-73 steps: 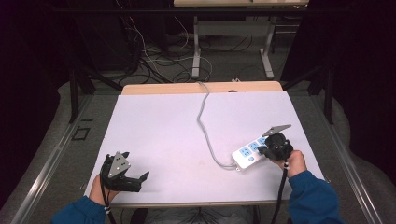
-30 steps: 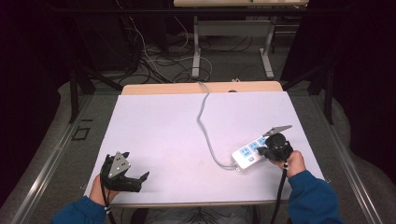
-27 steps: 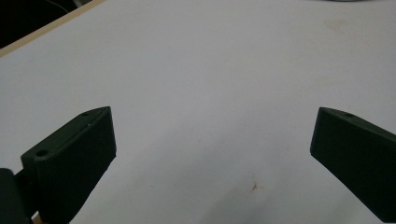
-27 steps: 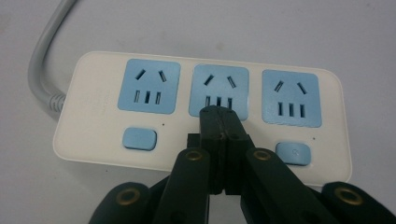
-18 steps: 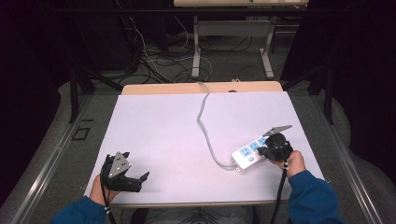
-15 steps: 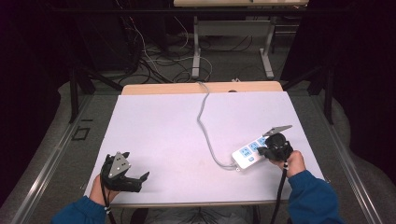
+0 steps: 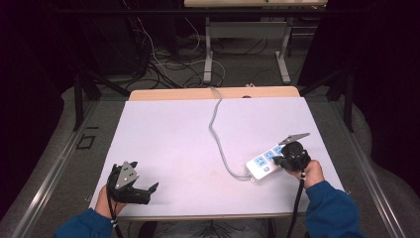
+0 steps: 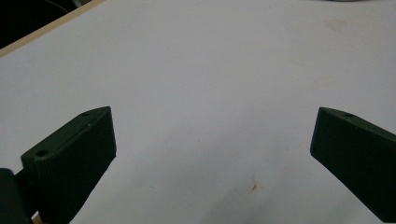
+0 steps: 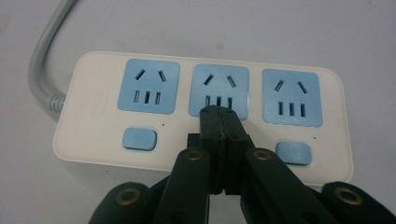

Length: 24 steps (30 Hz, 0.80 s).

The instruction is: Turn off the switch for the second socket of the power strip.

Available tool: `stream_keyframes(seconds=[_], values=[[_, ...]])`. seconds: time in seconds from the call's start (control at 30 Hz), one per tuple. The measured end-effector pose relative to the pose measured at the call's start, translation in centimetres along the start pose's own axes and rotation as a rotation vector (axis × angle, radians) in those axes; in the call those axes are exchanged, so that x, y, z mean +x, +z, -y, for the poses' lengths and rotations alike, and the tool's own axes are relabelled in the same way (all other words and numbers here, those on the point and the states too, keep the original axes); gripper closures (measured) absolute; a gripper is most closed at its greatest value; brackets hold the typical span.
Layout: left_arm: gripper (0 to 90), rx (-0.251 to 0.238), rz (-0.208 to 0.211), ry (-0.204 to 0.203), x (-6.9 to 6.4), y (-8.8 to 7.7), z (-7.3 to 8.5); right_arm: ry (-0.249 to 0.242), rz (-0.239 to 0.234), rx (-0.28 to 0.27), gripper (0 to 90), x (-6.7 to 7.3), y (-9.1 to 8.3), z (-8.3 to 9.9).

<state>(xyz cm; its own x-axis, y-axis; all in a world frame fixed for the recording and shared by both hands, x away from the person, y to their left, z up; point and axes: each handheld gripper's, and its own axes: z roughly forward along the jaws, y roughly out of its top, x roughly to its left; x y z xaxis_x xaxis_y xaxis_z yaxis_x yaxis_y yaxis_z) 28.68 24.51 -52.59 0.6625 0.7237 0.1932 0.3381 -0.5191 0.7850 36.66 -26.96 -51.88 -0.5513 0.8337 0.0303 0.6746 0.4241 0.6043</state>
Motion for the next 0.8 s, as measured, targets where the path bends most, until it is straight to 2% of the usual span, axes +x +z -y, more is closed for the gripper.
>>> stream_keyframes(seconds=[0.2,0.27,0.8], values=[[0.1,-0.001,0.001,-0.001,-0.01,-0.01,0.0,0.001,-0.003,0.002,90.0,-0.1,0.02,0.02],[0.1,-0.001,0.008,-0.013,-0.1,0.01,0.01,0.005,-0.003,0.003,90.0,-0.12,0.04,0.0],[0.1,-0.004,0.005,-0.009,-0.07,-0.02,0.0,0.015,-0.015,0.006,90.0,-0.22,0.08,0.02]])
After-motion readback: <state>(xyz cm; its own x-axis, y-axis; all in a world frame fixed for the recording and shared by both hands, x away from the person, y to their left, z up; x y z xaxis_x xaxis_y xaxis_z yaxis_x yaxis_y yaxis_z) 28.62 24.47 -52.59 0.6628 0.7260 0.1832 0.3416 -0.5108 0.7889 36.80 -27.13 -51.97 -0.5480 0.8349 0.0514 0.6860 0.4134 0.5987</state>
